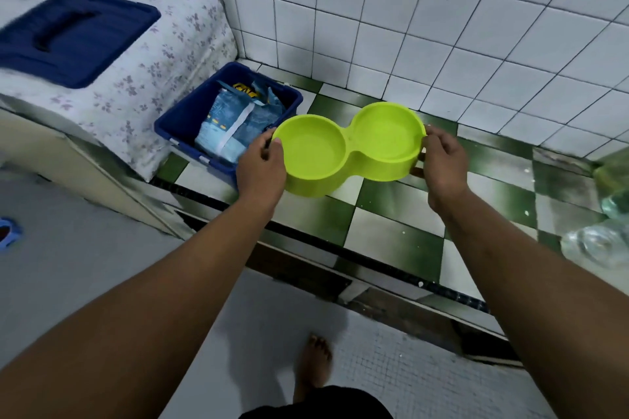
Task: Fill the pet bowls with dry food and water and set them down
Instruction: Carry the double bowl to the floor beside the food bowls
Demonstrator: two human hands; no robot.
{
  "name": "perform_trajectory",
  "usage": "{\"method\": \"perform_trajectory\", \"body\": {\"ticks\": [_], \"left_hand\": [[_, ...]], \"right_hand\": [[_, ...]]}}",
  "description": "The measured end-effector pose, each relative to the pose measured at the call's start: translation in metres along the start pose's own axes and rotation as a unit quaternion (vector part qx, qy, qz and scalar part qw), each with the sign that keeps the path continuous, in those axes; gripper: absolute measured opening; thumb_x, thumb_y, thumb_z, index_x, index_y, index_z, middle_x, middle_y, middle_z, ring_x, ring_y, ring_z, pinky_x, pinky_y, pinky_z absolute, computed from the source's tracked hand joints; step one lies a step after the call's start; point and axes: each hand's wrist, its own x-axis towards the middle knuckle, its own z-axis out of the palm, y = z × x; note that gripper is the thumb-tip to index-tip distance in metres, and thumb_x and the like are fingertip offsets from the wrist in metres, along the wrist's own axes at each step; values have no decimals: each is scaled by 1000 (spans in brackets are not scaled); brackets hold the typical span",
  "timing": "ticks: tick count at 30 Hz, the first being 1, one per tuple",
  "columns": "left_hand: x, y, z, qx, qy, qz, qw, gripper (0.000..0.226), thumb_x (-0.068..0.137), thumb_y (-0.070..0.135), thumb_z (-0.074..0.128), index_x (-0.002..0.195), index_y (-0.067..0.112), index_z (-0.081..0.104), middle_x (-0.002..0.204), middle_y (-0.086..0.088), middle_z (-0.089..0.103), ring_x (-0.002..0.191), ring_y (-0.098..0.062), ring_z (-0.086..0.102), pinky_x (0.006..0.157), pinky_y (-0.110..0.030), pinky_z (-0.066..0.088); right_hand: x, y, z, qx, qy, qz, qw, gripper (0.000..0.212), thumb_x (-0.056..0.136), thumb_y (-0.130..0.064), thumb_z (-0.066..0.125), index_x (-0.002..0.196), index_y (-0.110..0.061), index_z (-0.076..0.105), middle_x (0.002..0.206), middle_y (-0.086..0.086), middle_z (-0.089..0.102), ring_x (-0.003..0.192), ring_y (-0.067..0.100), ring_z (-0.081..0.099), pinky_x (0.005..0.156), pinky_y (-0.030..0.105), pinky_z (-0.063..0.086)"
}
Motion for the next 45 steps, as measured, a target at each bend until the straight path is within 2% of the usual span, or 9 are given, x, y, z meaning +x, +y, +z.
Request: {"method": "perform_trajectory", "body": {"ticks": [7,10,17,24,28,31,38,41,45], "left_hand": [[-24,-5,-83,-18,40,-5,999,38,106,39,50,139,25,62,128,1,64,111,-15,60,93,-33,51],[-33,-14,-128,-10,78,4,997,36,106,37,51,135,21,66,125,-2,69,109,-17,64,94,-34,53],[-57,-51,-248,-8,164,10,986,33,105,33,54,128,17,71,115,1,71,102,-13,63,76,-15,48],[-68,-93,-369,-17,268,-37,963,30,103,34,54,114,16,75,104,-6,73,89,-18,63,74,-27,45],[-65,-128,-437,-21,332,-68,941,29,102,33,55,109,15,76,95,-5,71,86,-12,60,74,-26,43],[-61,-156,-486,-26,377,-84,922,30,103,32,55,114,15,77,104,-6,75,98,-20,68,82,-30,50],[-42,-209,-587,-27,479,-100,872,25,103,27,54,112,22,77,92,10,72,93,-10,64,85,-28,51],[-32,-222,-627,-9,519,-111,848,24,105,19,54,109,14,77,91,2,69,83,-4,60,74,-18,49],[-12,-247,-686,-17,547,-126,827,24,103,19,55,106,10,77,89,1,69,75,1,58,76,-28,49]], "right_hand": [[-74,-13,38,13,-33,-17,999,25,91,-20,54,109,-18,71,106,7,72,87,24,63,64,37,58],[-107,-18,67,20,-56,-27,998,24,93,-15,53,111,-13,70,94,5,68,80,21,60,59,32,56],[-182,-12,152,24,-140,-28,990,19,92,-15,56,104,-15,71,97,8,71,79,22,65,58,32,56],[-249,5,267,13,-225,-22,974,13,92,-11,58,95,-16,69,72,-1,63,62,10,58,55,27,52],[-284,19,344,-13,-303,-16,953,13,91,-18,60,96,-25,70,86,-1,69,82,13,64,74,40,58],[-311,33,405,-31,-350,-15,936,14,87,-20,61,93,-29,70,95,0,71,95,20,66,83,47,59],[-359,60,555,-61,-456,3,888,19,92,-9,59,85,-25,66,87,-1,68,85,16,62,84,59,57],[-378,62,618,-81,-508,14,858,19,92,-8,60,82,-23,64,83,0,66,84,19,60,79,64,55],[-407,71,698,-88,-544,31,834,18,92,-7,59,84,-22,65,88,4,68,87,22,64,74,53,60]]}}
